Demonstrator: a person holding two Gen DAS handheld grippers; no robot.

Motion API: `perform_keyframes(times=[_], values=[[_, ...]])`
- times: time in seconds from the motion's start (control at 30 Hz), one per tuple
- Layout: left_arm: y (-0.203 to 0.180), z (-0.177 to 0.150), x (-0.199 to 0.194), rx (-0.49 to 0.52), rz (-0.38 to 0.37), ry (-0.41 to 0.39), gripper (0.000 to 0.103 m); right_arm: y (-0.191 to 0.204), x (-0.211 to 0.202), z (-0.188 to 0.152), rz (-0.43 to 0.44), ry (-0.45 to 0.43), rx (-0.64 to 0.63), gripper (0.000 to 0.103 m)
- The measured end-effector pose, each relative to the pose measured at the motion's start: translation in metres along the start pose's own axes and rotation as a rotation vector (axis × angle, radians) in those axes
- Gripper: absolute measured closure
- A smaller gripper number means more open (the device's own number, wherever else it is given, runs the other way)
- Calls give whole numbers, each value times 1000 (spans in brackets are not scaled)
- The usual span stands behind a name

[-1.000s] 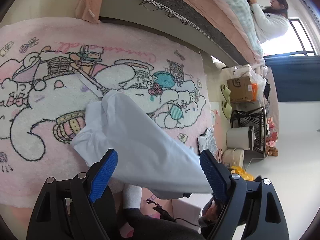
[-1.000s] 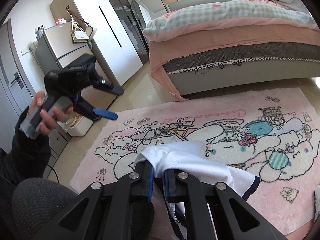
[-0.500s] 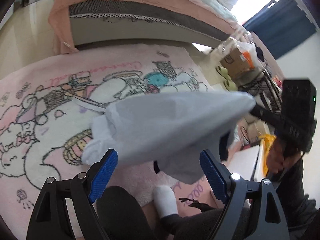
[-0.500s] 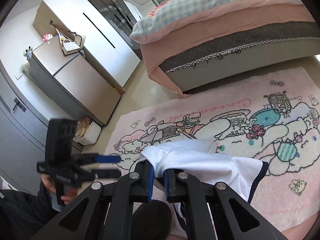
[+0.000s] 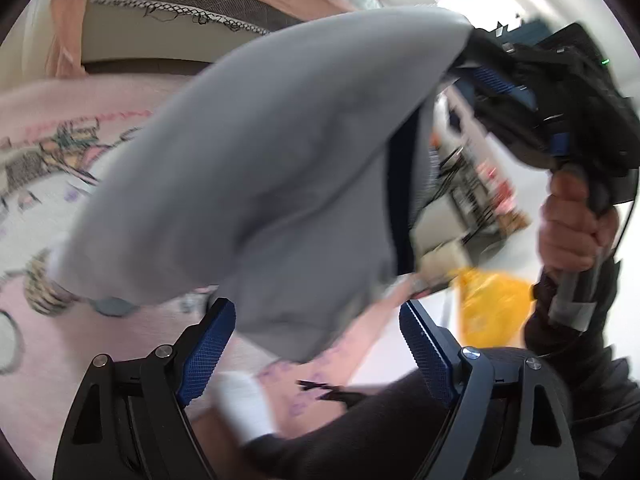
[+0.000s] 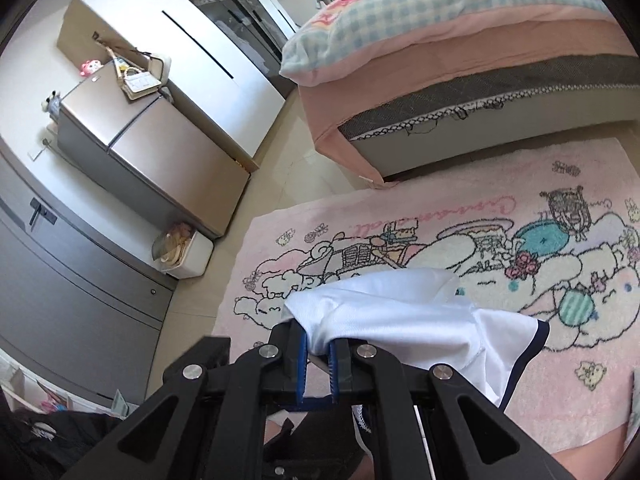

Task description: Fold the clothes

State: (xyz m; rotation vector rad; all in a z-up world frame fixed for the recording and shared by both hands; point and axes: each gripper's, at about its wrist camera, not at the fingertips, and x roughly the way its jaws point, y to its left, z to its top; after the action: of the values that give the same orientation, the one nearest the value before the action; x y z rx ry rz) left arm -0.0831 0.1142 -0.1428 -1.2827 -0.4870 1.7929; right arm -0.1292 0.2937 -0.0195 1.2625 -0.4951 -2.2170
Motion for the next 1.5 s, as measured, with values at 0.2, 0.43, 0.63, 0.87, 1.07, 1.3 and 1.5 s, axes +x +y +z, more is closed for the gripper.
perform_keyframes(times=[0.2,0.43,0.63,0.87,1.07,1.3,1.5], values=[[-19,-13,1,117,171,-66,19,2,6,6,-23,59,77,97],[-41,-23,0,305,342,-146,19,5,18,9,-28,155,189,97],[-45,-32,13,433,411,-113,19,8,20,14,-26,184,236,97],[-58,-53,8,576,528,-261,19,1,19,16,-12,154,325,97],[-69,-70,30,762,688,-357,19,3,27,12,28,179,358,97],[-65,-71,50,816,777,-345,19,0,22,14,34,169,379,97],[-63,-73,51,786,807,-355,23,-7,23,10,30,179,408,97]])
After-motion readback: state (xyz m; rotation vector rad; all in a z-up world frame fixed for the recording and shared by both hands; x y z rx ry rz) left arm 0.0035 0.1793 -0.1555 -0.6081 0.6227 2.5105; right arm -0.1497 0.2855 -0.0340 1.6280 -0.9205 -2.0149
